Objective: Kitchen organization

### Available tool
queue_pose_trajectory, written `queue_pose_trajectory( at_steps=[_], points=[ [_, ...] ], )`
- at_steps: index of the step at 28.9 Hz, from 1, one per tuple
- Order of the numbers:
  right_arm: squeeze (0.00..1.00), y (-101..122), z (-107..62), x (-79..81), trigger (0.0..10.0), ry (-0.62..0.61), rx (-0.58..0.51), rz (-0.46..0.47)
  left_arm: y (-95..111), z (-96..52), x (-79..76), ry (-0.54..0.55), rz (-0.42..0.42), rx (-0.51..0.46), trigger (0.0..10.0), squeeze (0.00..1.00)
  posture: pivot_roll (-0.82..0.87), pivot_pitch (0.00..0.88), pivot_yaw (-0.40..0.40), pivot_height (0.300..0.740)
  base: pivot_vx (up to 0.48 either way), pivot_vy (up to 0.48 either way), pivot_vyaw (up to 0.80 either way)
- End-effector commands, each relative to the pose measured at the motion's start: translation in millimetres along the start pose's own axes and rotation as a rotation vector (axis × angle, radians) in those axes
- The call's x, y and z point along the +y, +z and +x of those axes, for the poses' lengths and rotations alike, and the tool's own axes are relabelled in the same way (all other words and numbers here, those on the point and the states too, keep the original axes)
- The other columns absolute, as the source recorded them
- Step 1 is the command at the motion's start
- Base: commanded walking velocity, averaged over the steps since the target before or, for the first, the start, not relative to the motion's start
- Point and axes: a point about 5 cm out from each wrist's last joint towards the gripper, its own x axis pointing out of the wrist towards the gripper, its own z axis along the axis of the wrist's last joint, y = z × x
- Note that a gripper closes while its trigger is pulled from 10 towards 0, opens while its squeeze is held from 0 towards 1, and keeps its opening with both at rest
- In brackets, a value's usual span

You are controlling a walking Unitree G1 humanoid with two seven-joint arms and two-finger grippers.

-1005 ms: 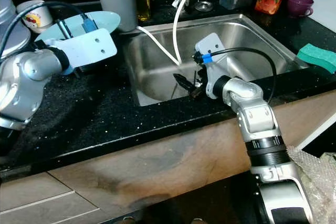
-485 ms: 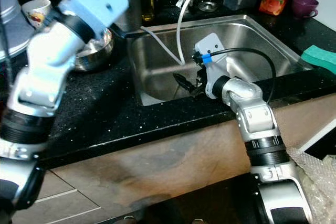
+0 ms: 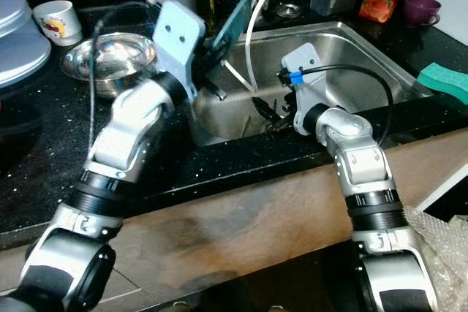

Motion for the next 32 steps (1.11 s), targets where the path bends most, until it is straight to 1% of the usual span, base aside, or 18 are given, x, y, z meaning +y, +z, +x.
queue_pose_trajectory(
  at_steps=[1,5,6,7,10,11,12,13,14,15,16,19,26,29,31,32],
  points=[
    [0.0,-3.1,-2.1,-2.7,10.0,-0.017,0.007,0.006,-12.1,-2.5,-2.6,-0.021,0.004,0.025,0.0,0.0,0.03,0.075,0.011,0.74,0.0,0.0,0.0],
    [0.0,-3.2,-2.1,-2.4,10.0,-0.018,0.007,0.006,-20.3,-2.3,-1.4,-0.016,0.022,0.061,0.0,0.0,0.03,0.079,0.009,0.74,0.0,0.0,0.0],
    [0.0,-3.3,-1.9,-2.2,10.0,-0.018,0.007,0.005,-26.4,-1.7,-2.2,-0.036,0.055,0.102,0.0,0.0,0.03,0.08,0.01,0.74,0.0,0.0,0.0],
    [0.0,-3.3,-1.6,-2.0,10.0,-0.019,0.007,0.005,-37.6,-0.7,-3.5,-0.069,0.083,0.178,0.0,0.0,0.03,0.08,0.01,0.74,0.0,0.0,0.0],
    [0.0,-3.1,-1.5,-2.2,10.0,-0.022,0.006,0.004,-43.8,1.5,-2.1,-0.048,0.076,0.206,0.0,0.0,0.03,0.081,0.012,0.74,0.0,0.0,0.0],
    [0.0,-3.1,-1.4,-2.0,10.0,-0.022,0.005,0.005,-46.5,2.5,-2.6,-0.04,0.059,0.212,0.0,0.0,0.03,0.08,0.013,0.74,0.0,0.0,0.0],
    [0.0,-2.9,-1.2,-1.8,10.0,-0.022,0.004,0.005,-49.5,3.6,-4.8,-0.047,0.041,0.219,2.8,0.0,0.03,0.08,0.013,0.74,0.0,0.0,0.0],
    [0.0,-2.8,-1.1,-1.6,10.0,-0.021,0.004,0.005,-51.6,4.5,-6.5,-0.054,0.03,0.222,2.8,0.0,0.03,0.08,0.013,0.74,0.0,0.0,0.0],
    [0.0,-2.6,-1.0,-1.4,10.0,-0.02,0.003,0.006,-53.4,6.0,-9.5,-0.066,0.025,0.222,4.9,0.0,0.03,0.079,0.015,0.74,0.0,0.0,0.0],
    [0.0,-2.4,-1.0,-1.2,10.0,-0.019,0.002,0.007,-54.2,6.9,-11.3,-0.075,0.024,0.222,4.9,0.0,0.03,0.079,0.016,0.74,0.0,0.0,0.0],
    [0.0,-2.2,-1.1,-1.0,10.0,-0.018,0.001,0.008,-55.1,8.5,-13.9,-0.087,0.022,0.221,10.0,0.0,0.03,0.079,0.017,0.74,0.0,0.0,0.0],
    [0.0,-1.7,-1.3,-0.5,10.0,-0.015,-0.001,0.01,-56.6,13.1,-17.7,-0.107,0.029,0.224,10.0,0.0,0.02,0.078,0.02,0.74,0.0,0.0,0.0],
    [0.0,-1.7,-2.1,-0.2,10.0,-0.01,0.0,0.01,-55.7,17.5,-16.3,-0.102,0.033,0.211,10.0,0.0,0.02,0.077,0.019,0.74,0.0,0.0,0.0],
    [0.0,-1.8,-2.3,0.2,10.0,-0.007,0.0,0.01,-55.7,18.1,-15.9,-0.109,0.029,0.205,10.0,0.0,0.02,0.074,0.019,0.74,0.0,0.0,0.0],
    [0.0,-2.0,-2.4,0.4,10.0,-0.006,0.001,0.01,-57.0,18.1,-18.1,-0.135,0.007,0.208,10.0,0.01,0.02,0.073,0.018,0.74,0.0,0.0,0.0],
    [0.0,-2.1,-2.4,0.6,10.0,-0.005,0.001,0.01,-57.4,17.9,-18.9,-0.144,0.002,0.208,10.0,0.29,0.02,0.073,0.018,0.74,0.0,0.0,0.0]
  ],
)
